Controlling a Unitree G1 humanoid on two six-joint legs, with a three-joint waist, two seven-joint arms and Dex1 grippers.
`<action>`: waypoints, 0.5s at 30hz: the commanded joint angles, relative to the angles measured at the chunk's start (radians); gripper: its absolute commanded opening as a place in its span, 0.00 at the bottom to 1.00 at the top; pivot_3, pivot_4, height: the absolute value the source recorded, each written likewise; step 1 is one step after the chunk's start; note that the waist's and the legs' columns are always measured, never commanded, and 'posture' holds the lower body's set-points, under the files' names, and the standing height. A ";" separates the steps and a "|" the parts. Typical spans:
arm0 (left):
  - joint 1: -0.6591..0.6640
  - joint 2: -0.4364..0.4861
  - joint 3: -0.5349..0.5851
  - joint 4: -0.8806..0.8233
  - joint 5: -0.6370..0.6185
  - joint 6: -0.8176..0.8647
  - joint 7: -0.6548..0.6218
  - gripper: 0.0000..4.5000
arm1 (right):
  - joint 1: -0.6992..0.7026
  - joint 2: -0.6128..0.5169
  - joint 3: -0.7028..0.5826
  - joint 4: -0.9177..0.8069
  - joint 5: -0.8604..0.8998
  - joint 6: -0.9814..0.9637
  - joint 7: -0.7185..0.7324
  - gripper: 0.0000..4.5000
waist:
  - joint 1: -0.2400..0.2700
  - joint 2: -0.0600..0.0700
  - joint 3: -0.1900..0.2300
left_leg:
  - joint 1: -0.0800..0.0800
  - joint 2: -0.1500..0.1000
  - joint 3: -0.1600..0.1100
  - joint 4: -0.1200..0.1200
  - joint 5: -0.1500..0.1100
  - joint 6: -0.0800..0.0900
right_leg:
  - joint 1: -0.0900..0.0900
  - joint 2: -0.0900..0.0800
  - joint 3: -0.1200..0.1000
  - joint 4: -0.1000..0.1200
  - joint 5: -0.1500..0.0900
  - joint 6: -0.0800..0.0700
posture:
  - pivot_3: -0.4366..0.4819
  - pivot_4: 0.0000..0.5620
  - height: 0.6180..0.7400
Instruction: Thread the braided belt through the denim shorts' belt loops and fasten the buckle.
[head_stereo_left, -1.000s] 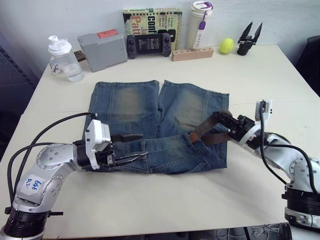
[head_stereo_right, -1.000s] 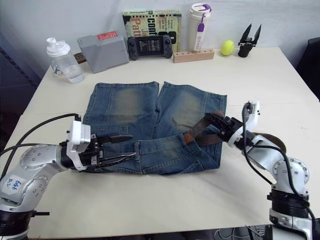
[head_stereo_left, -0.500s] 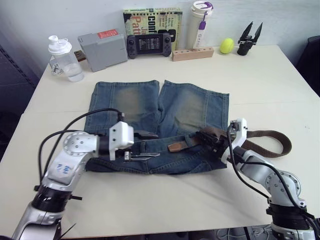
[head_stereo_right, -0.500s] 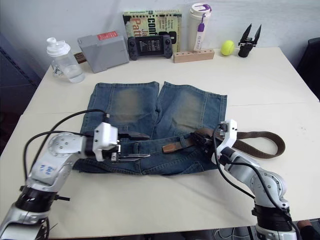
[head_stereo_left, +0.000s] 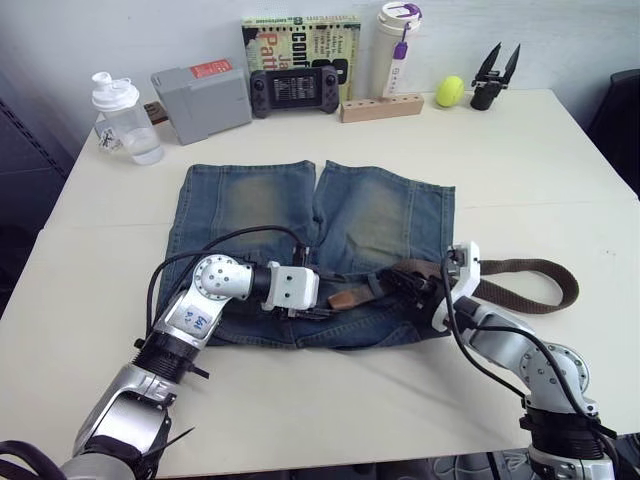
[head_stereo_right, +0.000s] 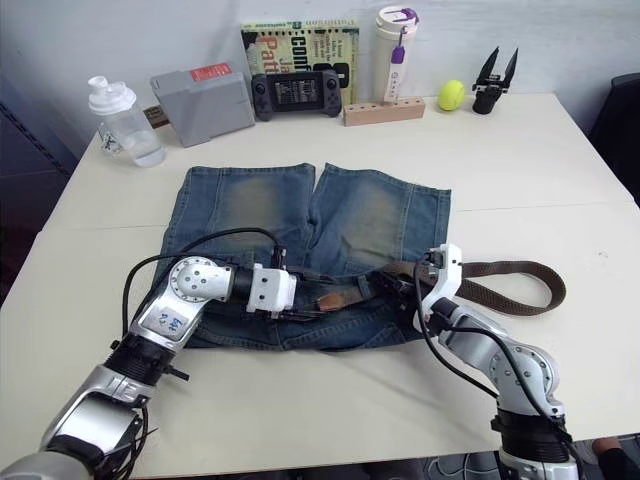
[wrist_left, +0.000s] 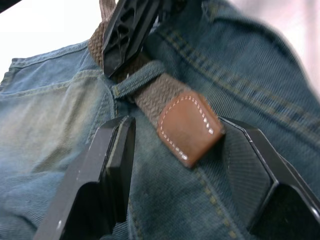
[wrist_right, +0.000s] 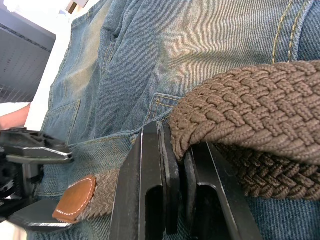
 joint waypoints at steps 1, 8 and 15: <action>-0.031 -0.012 -0.011 0.033 0.063 -0.068 0.041 0.63 | 0.001 0.020 -0.002 -0.020 0.008 0.012 -0.002 0.00 | 0.000 0.000 0.000 | 0.000 0.000 0.000 0.000 0.000 0.000 | 0.000 0.000 0.000 0.000 0.000 0.000 | 0.48 0.27 0.84; -0.035 -0.034 -0.006 0.033 0.062 -0.098 0.050 0.63 | -0.003 0.030 -0.007 -0.023 0.007 0.015 -0.004 0.00 | 0.003 0.000 0.000 | 0.000 0.000 -0.001 0.001 0.000 0.000 | 0.000 -0.001 0.000 0.001 0.000 0.000 | 0.48 0.27 0.84; -0.041 -0.032 -0.010 -0.009 0.058 -0.066 0.028 0.09 | -0.010 0.034 -0.013 -0.014 0.007 0.020 -0.002 0.00 | 0.001 0.000 0.000 | 0.000 0.000 -0.001 0.002 0.000 0.000 | 0.000 -0.001 0.000 0.001 0.000 0.000 | 0.48 0.27 0.84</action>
